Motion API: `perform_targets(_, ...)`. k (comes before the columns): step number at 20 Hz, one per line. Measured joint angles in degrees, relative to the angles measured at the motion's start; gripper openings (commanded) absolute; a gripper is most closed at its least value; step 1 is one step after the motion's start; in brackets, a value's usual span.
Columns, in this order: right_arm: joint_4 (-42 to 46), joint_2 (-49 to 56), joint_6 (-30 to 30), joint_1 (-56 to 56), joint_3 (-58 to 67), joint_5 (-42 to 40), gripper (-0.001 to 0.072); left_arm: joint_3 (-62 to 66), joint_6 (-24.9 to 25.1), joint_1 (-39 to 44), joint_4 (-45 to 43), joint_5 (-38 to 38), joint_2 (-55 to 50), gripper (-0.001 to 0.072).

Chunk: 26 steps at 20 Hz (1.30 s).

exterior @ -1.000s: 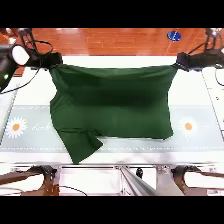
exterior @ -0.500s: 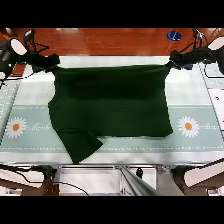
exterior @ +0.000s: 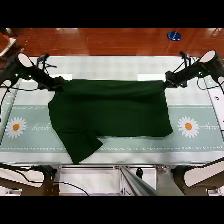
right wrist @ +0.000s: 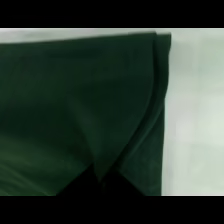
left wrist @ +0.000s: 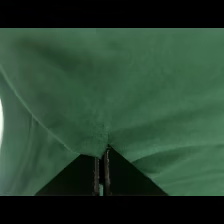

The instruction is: Fold the shirts.

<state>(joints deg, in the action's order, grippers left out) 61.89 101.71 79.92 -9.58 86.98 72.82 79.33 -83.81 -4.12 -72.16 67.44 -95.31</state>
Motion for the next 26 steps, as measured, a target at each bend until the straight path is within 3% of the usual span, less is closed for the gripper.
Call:
perform_targets(1, -0.02, 0.00, -0.28, 0.13, -0.92, 0.02, 0.0196, -0.70, 0.00, 0.07, 0.20, 0.07, -0.13, 0.0082)
perform_targets(2, -0.02, 0.00, -0.37, 0.24, -1.57, 0.02, 0.0615, -1.31, -0.09, 0.22, 0.24, 0.15, -0.31, 0.0367)
perform_targets(3, -0.04, -0.02, -0.35, 0.33, -2.08, 0.11, 0.0618, -1.64, -0.48, 0.35, 0.44, 0.46, -0.37, 0.0691)
perform_targets(9, 5.03, -5.33, -0.26, -3.32, -3.13, 8.24, 0.0616, -1.22, -2.01, -2.36, -2.36, 10.43, 1.62, 0.0704)
perform_targets(12, 5.51, -13.46, -2.14, -9.05, -8.92, 6.45, 0.0616, -6.29, -2.16, -5.75, -2.99, 13.40, 7.32, 0.0704)
perform_targets(16, -4.98, -26.56, -5.44, -16.94, -27.76, -1.18, 0.0615, -23.02, -2.62, -11.26, -2.86, 11.06, 20.04, 0.0703)
perform_targets(19, -13.38, -36.87, -9.05, -17.51, -41.64, -2.64, 0.0615, -36.13, -0.37, -17.88, 3.26, 7.76, 29.66, 0.0702)
perform_targets(26, -18.25, -48.43, -10.49, -14.45, -56.11, -8.57, 0.0615, -54.80, 7.45, -28.28, 16.63, 2.97, 39.15, 0.0701)
